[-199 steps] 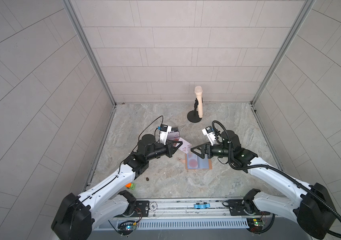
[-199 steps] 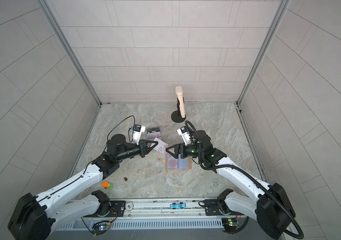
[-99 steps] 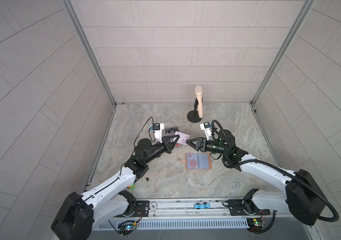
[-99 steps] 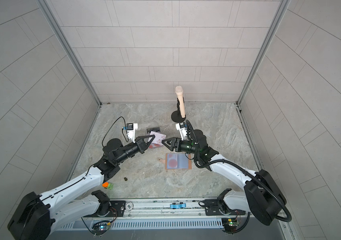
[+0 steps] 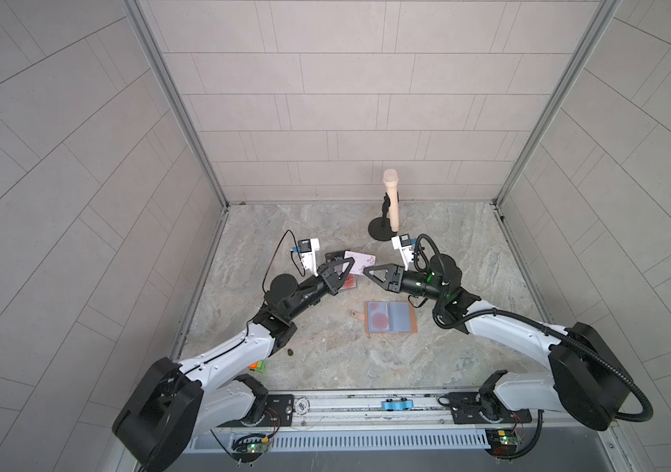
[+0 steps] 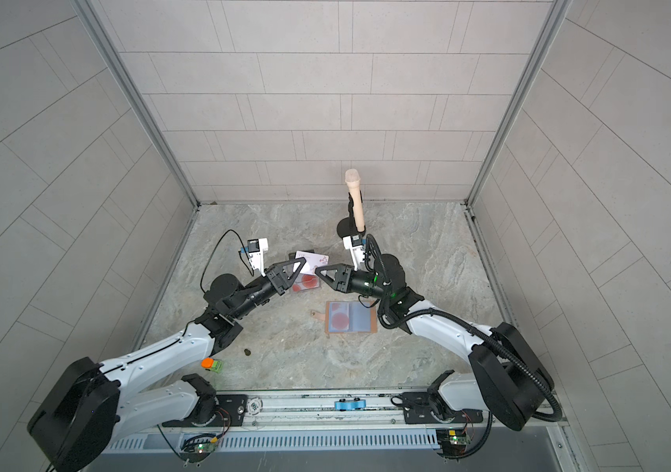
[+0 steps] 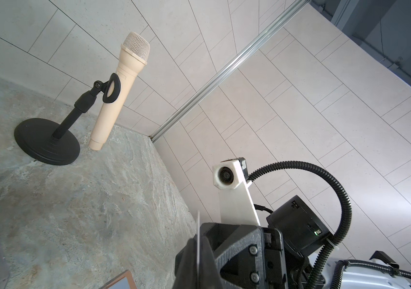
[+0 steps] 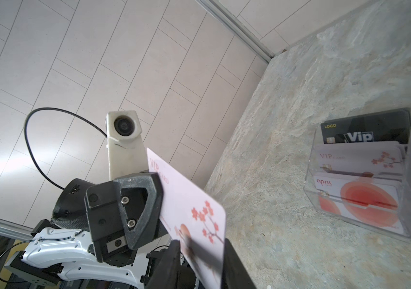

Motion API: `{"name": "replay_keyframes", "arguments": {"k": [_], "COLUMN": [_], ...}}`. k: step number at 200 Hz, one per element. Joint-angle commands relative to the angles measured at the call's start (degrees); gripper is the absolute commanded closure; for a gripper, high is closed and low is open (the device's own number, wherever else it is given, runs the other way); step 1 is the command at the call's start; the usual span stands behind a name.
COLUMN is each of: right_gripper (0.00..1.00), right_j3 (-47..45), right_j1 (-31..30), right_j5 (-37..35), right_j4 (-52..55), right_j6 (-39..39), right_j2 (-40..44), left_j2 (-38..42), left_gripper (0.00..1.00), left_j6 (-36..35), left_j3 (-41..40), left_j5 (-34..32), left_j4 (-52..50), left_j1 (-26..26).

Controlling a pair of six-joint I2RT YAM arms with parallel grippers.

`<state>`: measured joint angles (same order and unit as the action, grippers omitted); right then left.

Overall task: Take the credit cards out of the card holder
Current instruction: Pass the credit card.

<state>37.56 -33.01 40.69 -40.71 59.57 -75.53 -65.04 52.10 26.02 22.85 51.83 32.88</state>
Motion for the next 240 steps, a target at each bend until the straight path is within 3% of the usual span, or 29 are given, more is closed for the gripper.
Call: {"name": "replay_keyframes", "arguments": {"k": [1, 59, 100, 128, 152, 164, 186, 212, 240], "right_gripper": [0.73, 0.80, 0.93, 1.00, 1.00, 1.00, 1.00, 1.00, 1.00], "right_j3": [0.5, -1.0, -1.3, -1.4, -1.3, -0.9, -0.2, 1.7, 4.9], "right_j1": [-0.3, -0.3, -0.4, -0.2, 0.1, 0.6, 1.1, 1.2, 1.2], "right_j5": [0.5, 0.7, 0.7, 1.0, 2.7, 4.6, 7.0, 9.7, 13.1], "right_j4": [-5.6, -13.4, -15.4, -15.7, -13.8, -9.6, 2.0, 17.6, 33.8], "right_j6": [2.3, 5.8, 6.5, 6.7, 5.2, 2.6, -5.6, -16.5, -28.0], "right_j2": [0.8, -0.1, -0.4, -0.7, 0.4, 1.7, 6.0, 11.5, 14.2], "left_j2": [-0.6, -2.9, -2.9, -2.1, 0.1, 1.8, 6.9, 13.0, 14.5], "left_gripper": [1.00, 1.00, 0.96, 0.81, 0.61, 0.51, 0.45, 0.37, 0.33], "left_j6": [1.8, 4.5, 4.5, 3.9, 1.6, -0.7, -7.1, -21.0, -31.8], "left_j3": [-1.1, -2.1, -1.8, -1.8, -2.0, -1.5, 0.8, 7.5, 14.6], "left_j5": [0.2, 0.3, 2.3, 3.2, 4.2, 5.8, 8.6, 9.6, 15.5], "left_j4": [5.8, 11.4, 12.0, 11.4, 8.1, 4.1, -9.6, -34.5, -51.1], "left_j1": [-0.4, -0.4, -0.4, -0.4, -0.5, -0.7, -1.4, -1.4, -2.7]}}
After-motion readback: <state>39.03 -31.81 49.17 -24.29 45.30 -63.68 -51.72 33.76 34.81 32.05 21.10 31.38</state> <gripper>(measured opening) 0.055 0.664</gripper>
